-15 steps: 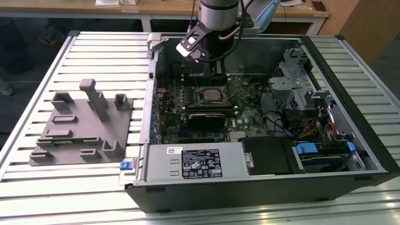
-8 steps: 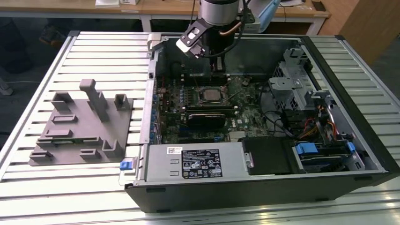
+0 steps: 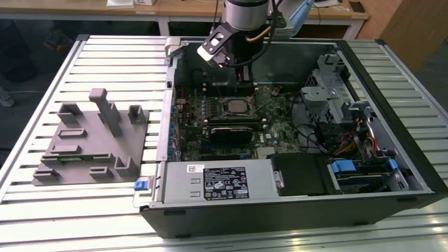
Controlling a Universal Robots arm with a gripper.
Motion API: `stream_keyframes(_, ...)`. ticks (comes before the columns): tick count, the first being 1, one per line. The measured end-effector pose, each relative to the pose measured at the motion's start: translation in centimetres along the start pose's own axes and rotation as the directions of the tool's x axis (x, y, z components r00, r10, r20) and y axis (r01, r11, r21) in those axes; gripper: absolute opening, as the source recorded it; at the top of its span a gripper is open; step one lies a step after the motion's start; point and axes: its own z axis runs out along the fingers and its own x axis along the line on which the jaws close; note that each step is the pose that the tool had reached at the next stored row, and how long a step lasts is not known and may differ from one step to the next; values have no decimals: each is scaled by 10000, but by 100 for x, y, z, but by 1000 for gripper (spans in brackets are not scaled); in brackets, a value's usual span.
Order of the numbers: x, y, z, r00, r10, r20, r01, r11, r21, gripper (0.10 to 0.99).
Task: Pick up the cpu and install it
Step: 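Close the cpu cover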
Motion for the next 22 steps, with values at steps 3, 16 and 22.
stream_keyframes(3, 0, 54, 3, 10000, 1, 1, -1, 10000, 6, 106)
stream_keyframes(16, 3, 162, -105, 10000, 1, 1, -1, 10000, 29, 106)
stream_keyframes(22, 3, 316, -94, 10000, 1, 2, -1, 10000, 88, 106)
